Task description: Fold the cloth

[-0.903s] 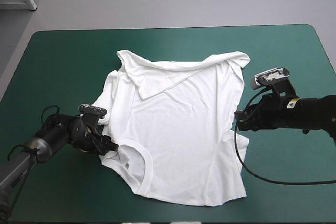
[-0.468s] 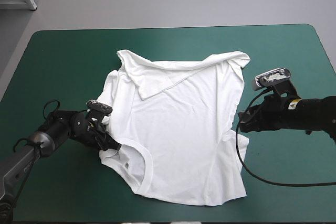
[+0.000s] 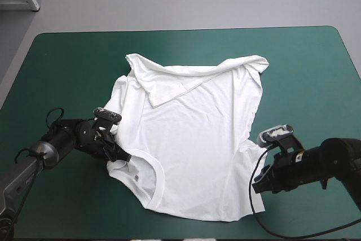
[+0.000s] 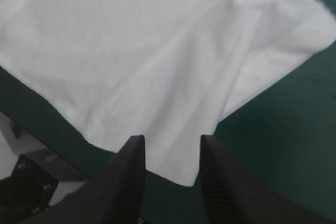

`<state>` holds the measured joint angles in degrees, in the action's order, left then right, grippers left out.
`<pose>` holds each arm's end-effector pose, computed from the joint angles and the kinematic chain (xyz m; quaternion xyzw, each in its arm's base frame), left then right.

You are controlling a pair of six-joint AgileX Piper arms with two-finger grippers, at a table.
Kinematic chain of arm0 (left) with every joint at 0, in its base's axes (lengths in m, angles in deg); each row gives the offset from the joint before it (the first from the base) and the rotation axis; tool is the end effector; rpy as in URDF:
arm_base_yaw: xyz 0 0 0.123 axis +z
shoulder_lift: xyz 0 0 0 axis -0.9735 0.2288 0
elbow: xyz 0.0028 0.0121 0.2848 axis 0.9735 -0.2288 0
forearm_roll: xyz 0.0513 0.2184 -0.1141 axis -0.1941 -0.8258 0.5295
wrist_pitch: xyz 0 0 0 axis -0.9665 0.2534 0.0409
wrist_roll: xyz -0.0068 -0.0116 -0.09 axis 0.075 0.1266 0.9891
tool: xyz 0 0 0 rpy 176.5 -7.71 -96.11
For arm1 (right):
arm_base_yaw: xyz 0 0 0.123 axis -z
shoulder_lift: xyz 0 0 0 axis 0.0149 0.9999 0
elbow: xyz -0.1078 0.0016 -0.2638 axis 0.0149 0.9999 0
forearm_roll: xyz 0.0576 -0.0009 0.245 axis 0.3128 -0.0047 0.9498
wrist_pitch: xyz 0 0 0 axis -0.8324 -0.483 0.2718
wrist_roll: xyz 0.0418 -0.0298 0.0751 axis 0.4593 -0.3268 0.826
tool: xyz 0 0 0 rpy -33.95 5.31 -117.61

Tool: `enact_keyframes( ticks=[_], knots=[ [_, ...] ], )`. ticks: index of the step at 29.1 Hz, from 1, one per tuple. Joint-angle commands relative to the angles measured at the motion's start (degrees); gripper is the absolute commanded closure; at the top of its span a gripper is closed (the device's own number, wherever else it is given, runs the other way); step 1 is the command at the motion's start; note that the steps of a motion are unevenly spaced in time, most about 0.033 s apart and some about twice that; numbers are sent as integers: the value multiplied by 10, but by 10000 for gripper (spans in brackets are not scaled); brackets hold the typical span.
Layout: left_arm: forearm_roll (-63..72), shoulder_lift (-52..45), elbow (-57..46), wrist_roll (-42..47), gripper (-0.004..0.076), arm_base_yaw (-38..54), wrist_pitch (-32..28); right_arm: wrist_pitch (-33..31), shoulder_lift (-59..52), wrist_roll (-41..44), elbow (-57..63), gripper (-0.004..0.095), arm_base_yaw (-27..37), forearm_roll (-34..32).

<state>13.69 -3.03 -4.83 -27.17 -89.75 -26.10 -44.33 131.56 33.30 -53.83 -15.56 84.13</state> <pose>0.2352 -0.0656 0.2005 0.2103 0.9649 -0.0635 0.1437 0.1411 0.0717 0.2950 -0.2243 0.9414 0.1942 0.1603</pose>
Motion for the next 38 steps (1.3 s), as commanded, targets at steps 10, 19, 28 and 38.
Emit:
enact_keyframes(
  ticks=[10,19,28,38],
  knots=[
    [27,5,-2,4,705,-3,3,159,41,83,86,314,-109,-95],
    [24,5,-2,2,705,-3,2,157,133,28,86,436,-109,-1],
    [24,-17,-1,2,705,-3,-19,150,139,-13,75,904,-109,-1],
    [22,-168,84,3,705,-3,-26,253,58,80,-156,905,-108,-185]
  ],
)
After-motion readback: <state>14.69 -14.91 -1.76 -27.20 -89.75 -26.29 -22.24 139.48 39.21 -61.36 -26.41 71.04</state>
